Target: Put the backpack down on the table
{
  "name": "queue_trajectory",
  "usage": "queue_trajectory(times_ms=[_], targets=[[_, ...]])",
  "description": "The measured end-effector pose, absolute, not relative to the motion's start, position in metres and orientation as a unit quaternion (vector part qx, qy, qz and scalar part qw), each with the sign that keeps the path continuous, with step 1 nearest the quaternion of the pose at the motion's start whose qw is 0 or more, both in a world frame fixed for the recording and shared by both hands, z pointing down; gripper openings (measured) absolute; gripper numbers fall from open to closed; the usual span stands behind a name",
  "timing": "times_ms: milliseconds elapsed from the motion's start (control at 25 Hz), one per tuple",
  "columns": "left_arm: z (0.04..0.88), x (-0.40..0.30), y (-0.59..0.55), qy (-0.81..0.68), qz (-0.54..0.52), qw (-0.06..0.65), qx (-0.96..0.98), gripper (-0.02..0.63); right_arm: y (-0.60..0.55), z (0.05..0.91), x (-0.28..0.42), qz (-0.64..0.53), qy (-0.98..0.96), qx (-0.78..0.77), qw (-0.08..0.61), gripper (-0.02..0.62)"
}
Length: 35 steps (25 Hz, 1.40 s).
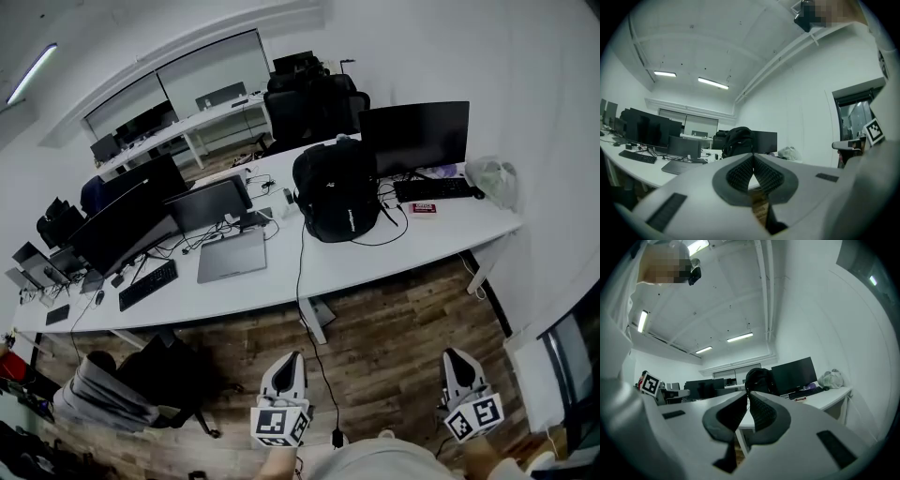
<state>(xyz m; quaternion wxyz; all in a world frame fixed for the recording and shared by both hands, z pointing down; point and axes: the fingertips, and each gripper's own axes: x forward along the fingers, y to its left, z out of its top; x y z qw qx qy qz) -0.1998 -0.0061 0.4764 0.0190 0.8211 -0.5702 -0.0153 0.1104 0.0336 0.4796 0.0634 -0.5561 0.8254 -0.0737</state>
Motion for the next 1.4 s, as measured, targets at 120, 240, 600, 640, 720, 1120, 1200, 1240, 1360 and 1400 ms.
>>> queue_trajectory(times_ms=[120, 240, 600, 640, 720, 1120, 1200, 1240, 1360, 1400], targets=[[0.476, -0.201, -0.002, -0.575, -0.016, 0.02, 0.818, 0.009, 0.038, 0.484, 0.117, -0.079, 0.821, -0.562, 0.064, 0.025], [0.477, -0.203, 0.002, -0.579, -0.018, 0.02, 0.815, 0.009, 0.039, 0.488, 0.118, -0.079, 0.821, -0.563, 0.06, 0.018], [0.478, -0.203, 0.01, -0.578, -0.021, 0.02, 0.815, 0.009, 0.042, 0.485, 0.111, -0.071, 0.826, -0.557, 0.051, 0.014], [0.478, -0.203, 0.01, -0.578, -0.021, 0.02, 0.816, 0.009, 0.042, 0.484, 0.112, -0.07, 0.825, -0.558, 0.052, 0.014], [0.477, -0.204, 0.009, -0.578, -0.021, 0.02, 0.815, 0.009, 0.041, 0.483, 0.114, -0.069, 0.824, -0.561, 0.052, 0.014], [0.48, -0.203, 0.004, -0.569, -0.017, 0.028, 0.822, 0.009, 0.04, 0.481, 0.116, -0.068, 0.816, -0.571, 0.053, 0.014], [0.483, -0.201, 0.002, -0.566, -0.015, 0.029, 0.823, 0.009, 0.039, 0.481, 0.118, -0.067, 0.814, -0.574, 0.051, 0.014], [0.484, -0.201, 0.001, -0.565, -0.013, 0.03, 0.824, 0.009, 0.038, 0.481, 0.119, -0.067, 0.813, -0.576, 0.051, 0.014], [0.489, -0.2, 0.0, -0.562, -0.01, 0.035, 0.826, 0.009, 0.037, 0.482, 0.122, -0.067, 0.81, -0.581, 0.051, 0.014], [0.491, -0.201, 0.0, -0.561, -0.01, 0.037, 0.827, 0.009, 0.036, 0.482, 0.123, -0.067, 0.809, -0.582, 0.051, 0.014]])
